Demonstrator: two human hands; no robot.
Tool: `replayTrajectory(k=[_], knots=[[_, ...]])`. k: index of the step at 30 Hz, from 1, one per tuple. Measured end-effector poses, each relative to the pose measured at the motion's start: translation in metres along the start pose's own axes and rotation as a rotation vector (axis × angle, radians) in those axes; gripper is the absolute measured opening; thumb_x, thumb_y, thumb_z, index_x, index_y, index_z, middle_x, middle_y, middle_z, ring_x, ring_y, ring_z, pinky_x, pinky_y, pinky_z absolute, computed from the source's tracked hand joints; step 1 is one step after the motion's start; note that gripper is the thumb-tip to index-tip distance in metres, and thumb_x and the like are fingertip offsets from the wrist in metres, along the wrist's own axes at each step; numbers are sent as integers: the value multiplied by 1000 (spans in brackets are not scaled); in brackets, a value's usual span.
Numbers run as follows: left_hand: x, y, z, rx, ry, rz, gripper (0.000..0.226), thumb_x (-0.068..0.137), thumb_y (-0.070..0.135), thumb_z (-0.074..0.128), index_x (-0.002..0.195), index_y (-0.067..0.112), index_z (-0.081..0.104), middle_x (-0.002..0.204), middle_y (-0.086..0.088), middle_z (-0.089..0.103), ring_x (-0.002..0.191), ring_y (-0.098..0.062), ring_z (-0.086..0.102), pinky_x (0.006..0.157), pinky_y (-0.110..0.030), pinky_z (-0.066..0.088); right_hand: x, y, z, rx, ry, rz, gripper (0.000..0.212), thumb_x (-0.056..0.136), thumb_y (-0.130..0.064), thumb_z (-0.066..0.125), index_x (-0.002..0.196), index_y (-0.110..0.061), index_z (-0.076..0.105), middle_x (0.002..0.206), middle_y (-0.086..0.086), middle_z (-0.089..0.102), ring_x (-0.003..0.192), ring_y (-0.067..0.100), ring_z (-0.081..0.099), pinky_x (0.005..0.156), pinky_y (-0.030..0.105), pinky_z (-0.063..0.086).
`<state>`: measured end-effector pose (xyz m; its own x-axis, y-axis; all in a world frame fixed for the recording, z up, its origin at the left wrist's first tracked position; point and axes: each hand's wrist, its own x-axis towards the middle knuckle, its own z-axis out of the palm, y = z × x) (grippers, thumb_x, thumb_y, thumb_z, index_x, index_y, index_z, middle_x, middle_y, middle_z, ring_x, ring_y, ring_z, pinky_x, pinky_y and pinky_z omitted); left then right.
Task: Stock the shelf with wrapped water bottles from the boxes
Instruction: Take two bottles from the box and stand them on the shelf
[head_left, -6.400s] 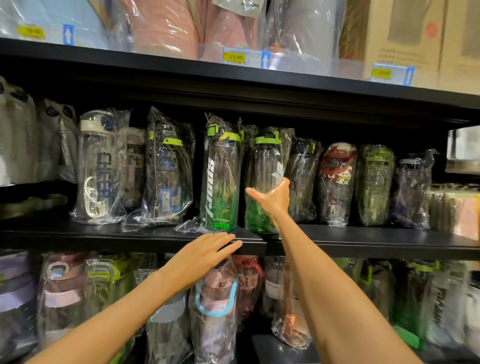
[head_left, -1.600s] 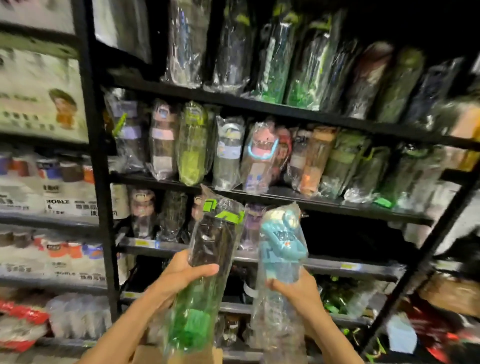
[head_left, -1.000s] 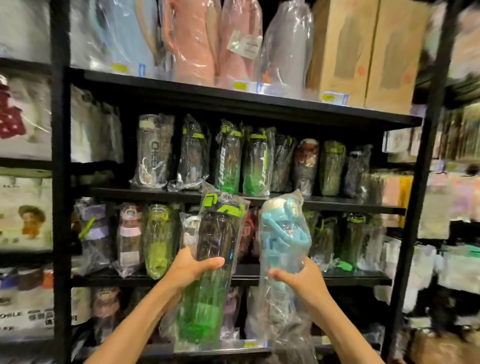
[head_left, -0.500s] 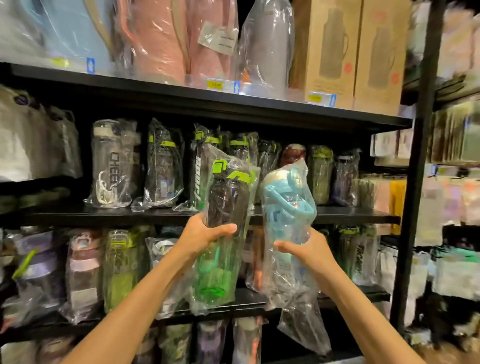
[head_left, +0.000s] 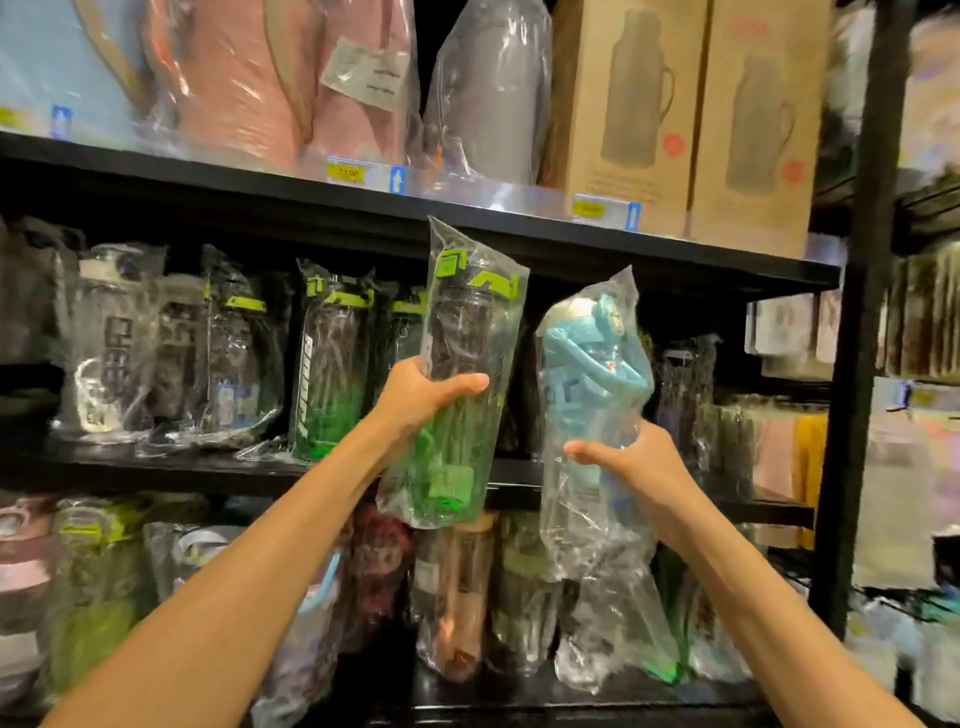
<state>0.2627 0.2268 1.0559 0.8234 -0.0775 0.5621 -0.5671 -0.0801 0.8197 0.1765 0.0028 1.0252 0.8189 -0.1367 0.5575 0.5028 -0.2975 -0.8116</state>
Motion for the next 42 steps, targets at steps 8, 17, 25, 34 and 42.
replayTrajectory(k=[8,17,25,34,42], knots=[[70,-18,55,239,67,-12,99,67,44,79,136,-10,32,142,-28,34,130,-40,36,104,-48,32,39,37,-62,-10,-30,0,40,68,-21,82,104,-20,65,96,-5,72,90,12,68,72,23,47],[105,-61,81,219,132,-80,90,73,44,76,139,3,30,142,-9,38,128,-26,40,100,-33,38,55,59,-89,43,-29,0,36,71,-13,78,104,-23,65,94,-10,73,80,0,68,68,21,46],[120,-77,94,200,161,-148,83,71,41,78,132,0,38,107,-3,47,99,-17,49,85,-25,36,59,63,-87,40,-35,-8,40,71,-17,79,107,-21,65,98,-9,73,86,3,68,72,21,48],[126,-86,98,215,199,-231,77,59,54,80,95,-11,57,74,-11,63,90,-32,66,97,-42,47,58,81,-94,77,-39,40,48,64,-23,82,109,-18,65,100,-3,73,96,15,68,86,34,50],[118,-76,95,382,108,-250,72,66,60,72,89,-7,58,61,-8,51,57,-17,51,57,-21,45,48,83,-107,79,-14,58,41,69,-19,79,108,-17,66,91,-7,74,83,8,70,73,27,48]])
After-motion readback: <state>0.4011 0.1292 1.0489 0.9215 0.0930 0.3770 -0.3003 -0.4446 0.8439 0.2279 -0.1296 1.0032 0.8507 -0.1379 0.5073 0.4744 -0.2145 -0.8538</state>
